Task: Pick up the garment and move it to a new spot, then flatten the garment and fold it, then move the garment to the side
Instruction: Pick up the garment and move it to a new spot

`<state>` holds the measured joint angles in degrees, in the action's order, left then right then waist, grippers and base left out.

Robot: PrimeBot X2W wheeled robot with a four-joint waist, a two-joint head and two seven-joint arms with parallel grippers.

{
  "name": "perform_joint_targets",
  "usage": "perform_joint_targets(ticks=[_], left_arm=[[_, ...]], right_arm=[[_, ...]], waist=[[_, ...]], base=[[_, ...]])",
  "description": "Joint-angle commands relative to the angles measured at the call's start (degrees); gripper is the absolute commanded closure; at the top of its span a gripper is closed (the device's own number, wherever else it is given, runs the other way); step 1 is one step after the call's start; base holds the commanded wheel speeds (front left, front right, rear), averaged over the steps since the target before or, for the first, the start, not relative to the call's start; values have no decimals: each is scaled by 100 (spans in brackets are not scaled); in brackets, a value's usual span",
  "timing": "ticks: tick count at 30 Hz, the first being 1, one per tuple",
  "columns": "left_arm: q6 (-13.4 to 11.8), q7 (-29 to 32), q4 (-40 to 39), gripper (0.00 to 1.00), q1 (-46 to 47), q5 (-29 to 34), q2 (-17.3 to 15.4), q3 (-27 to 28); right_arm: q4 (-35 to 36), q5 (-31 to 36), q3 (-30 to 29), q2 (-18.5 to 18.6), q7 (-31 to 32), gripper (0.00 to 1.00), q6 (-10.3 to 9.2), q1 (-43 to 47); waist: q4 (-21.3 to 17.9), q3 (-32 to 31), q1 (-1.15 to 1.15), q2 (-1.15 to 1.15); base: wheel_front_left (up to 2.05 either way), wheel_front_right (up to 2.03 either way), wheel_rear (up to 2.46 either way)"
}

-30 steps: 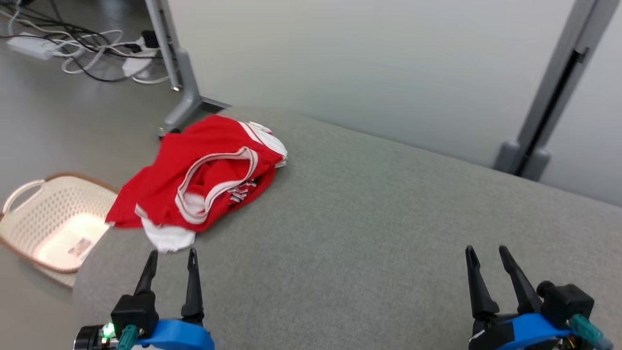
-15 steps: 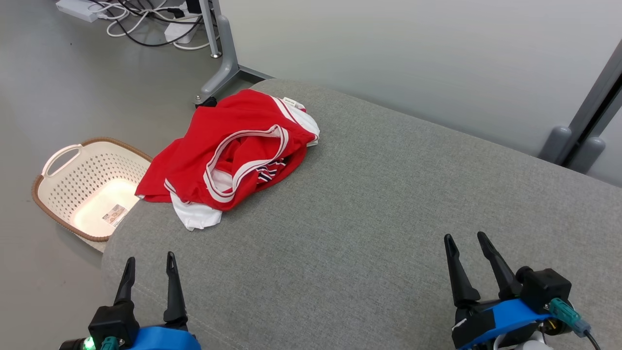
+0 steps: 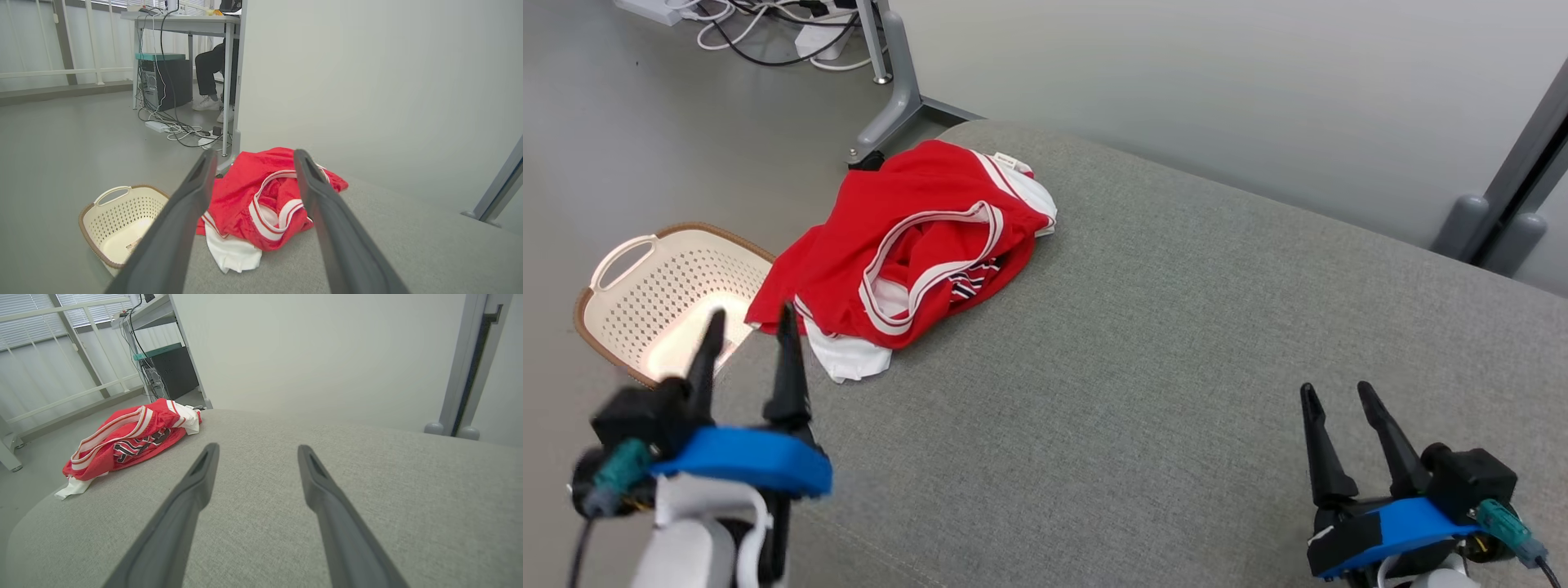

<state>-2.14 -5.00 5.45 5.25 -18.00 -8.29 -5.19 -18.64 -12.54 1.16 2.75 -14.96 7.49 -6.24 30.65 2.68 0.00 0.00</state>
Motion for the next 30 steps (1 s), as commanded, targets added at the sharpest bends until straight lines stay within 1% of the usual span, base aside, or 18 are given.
perform_joint_targets(ticks=[1,2,3,5,7,8,10,13,14,16,20,24,30], left_arm=[[69,400,-238,0,409,-129,-186,95],[76,592,-330,0,631,-205,-288,206],[85,800,-334,0,842,-222,-467,294],[103,1136,-231,0,1224,-333,-682,447],[155,1440,-15,0,1549,-527,-894,641],[170,1576,126,0,1687,-564,-1057,754],[215,1846,433,0,1927,-762,-1244,917],[170,2126,881,0,2233,-944,-1506,1172],[170,2126,881,0,2233,-944,-1506,1172],[152,2211,1131,0,2400,-1056,-1605,1292],[203,2423,1599,0,2626,-1209,-1781,1402],[127,2471,2006,0,2755,-1317,-1886,1542],[28,2449,2652,0,2852,-1563,-1834,1772]], right_arm=[[90,72,-121,25,-17,0,1,116],[141,93,-131,24,-16,0,1,118],[188,126,-130,26,-1,0,1,121],[279,176,-130,30,33,0,1,85],[378,226,-62,26,87,0,1,33],[438,255,-36,24,125,0,1,-11],[586,346,-12,26,193,0,1,-103],[870,547,-37,25,349,0,1,-163],[870,547,-37,25,349,0,1,-163],[1109,676,-95,26,453,0,1,-221],[1601,926,-163,24,672,0,1,-310],[1981,1025,-207,24,800,0,1,-356],[2338,1065,-199,23,874,0,1,-329]], waist=[[8,69,0,0],[-36,114,0,0],[-114,188,0,0],[-280,330,0,0],[-490,496,0,0],[-614,601,0,0],[-851,833,0,0],[-1168,1258,0,0],[-1168,1258,0,0],[-1349,1553,0,0],[-1680,2106,0,0],[-1937,2523,0,0],[-2233,2910,0,0]], base=[[0,0,0],[0,0,0],[0,0,0],[0,0,0],[0,0,0],[0,0,0],[0,0,0],[0,0,0],[0,0,0],[0,0,0],[0,0,0],[0,0,0],[0,0,0]])
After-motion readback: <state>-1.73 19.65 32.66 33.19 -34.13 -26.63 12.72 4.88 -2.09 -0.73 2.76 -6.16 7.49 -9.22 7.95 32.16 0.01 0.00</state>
